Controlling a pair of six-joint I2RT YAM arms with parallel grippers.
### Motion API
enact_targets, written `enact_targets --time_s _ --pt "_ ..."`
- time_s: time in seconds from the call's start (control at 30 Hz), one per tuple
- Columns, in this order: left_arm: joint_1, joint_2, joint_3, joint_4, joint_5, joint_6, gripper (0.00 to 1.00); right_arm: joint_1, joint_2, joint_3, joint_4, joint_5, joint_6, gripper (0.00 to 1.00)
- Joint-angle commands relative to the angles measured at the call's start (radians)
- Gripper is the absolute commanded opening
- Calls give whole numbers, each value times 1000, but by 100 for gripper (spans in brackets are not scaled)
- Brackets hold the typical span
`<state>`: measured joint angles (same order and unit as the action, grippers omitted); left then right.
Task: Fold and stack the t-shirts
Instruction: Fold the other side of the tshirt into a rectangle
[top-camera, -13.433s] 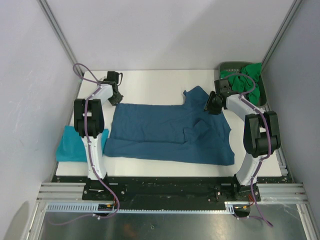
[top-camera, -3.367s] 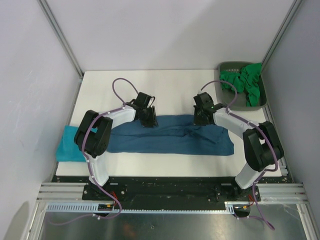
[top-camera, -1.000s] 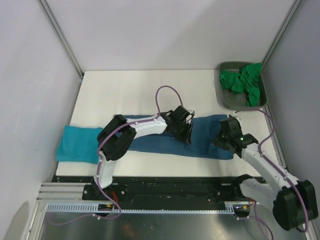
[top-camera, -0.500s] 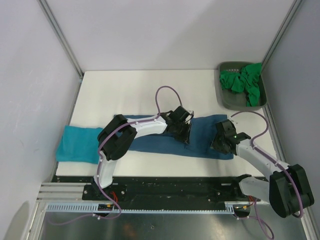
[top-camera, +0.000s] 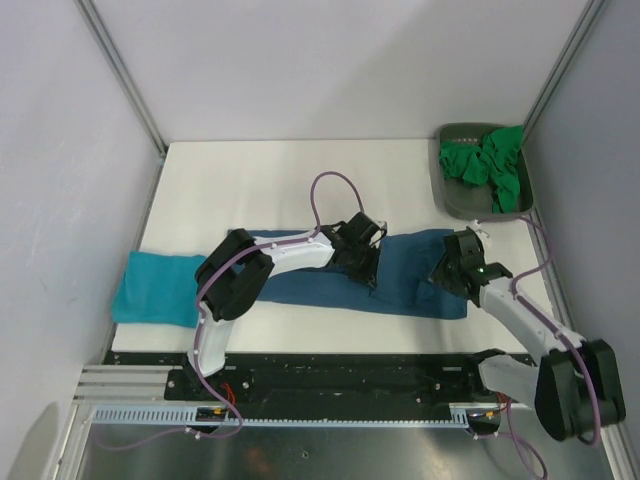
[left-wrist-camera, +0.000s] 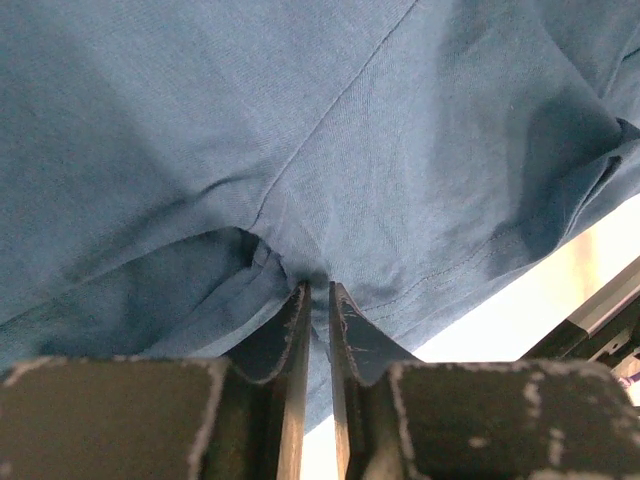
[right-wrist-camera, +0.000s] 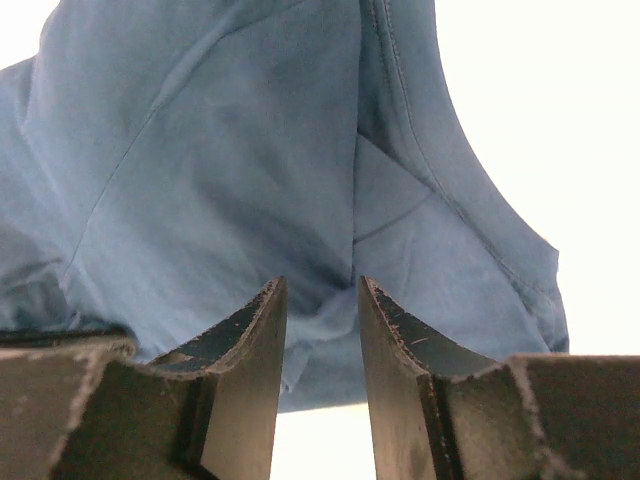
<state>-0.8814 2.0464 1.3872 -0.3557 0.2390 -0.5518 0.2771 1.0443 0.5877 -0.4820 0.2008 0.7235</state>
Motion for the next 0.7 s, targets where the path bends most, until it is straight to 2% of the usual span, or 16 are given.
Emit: enact_targets --time_s 0.0,0.1,0.2,0.47,0.67 --pt "-1 12 -5 -9 -16 -11 16 -9 148 55 135 2 -47 38" --pt "0 9 0 -13 -20 -10 16 -10 239 73 130 -17 -66 37" --pt "0 10 9 -18 -24 -11 15 -2 262 76 77 -18 -81 36" --pt "16 -14 32 -27 -49 -28 12 27 136 51 -100 -11 -67 36" --pt "24 -17 43 -33 -56 -35 12 68 131 -35 -80 -64 -4 35"
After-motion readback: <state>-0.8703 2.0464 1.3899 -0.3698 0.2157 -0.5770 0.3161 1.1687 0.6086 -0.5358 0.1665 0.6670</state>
